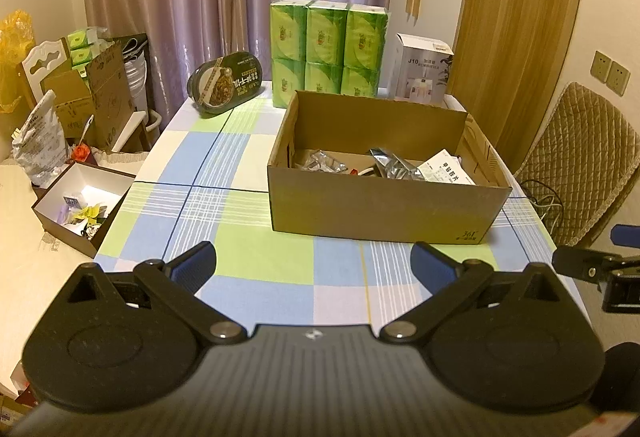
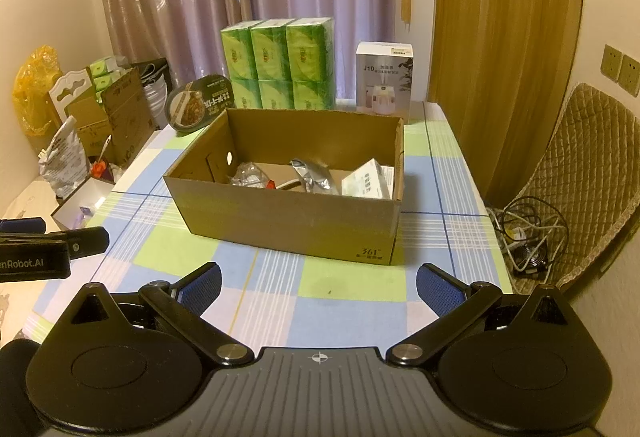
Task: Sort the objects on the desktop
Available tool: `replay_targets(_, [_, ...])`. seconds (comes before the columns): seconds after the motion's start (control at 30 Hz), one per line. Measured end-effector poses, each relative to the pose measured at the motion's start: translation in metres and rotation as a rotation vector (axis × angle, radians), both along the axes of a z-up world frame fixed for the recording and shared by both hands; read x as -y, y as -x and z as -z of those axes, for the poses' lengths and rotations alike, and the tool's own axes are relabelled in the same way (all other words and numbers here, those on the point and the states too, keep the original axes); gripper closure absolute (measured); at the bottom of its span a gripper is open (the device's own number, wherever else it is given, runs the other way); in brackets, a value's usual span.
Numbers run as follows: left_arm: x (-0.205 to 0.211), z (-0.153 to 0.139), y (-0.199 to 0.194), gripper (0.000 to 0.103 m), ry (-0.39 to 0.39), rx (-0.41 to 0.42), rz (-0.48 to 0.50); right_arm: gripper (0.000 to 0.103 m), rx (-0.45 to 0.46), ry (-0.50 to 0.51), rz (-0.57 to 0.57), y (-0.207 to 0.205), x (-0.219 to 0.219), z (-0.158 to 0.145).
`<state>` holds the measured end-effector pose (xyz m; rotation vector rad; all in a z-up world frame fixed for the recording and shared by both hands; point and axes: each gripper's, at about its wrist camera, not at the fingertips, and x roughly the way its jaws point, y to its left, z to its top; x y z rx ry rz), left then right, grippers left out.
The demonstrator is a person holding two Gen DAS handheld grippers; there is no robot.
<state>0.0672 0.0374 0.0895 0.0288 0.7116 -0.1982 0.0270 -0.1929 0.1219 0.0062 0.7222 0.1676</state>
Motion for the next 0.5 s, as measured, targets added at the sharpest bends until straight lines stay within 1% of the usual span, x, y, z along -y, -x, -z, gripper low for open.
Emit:
replay_targets(0.3, [0.0031, 0.0018, -0.0006, 0.001, 0.001, 0.002, 0.008, 0.002, 0.0, 0.001, 0.0, -0.0006, -0.0002, -0.0007])
replay_targets(0.5, [0.0066, 0.0, 0.0048, 0.001, 0.008, 0.037, 0.041, 0.002, 0.003, 0.003, -0.001, -0.0004, 0.0002, -0.0003])
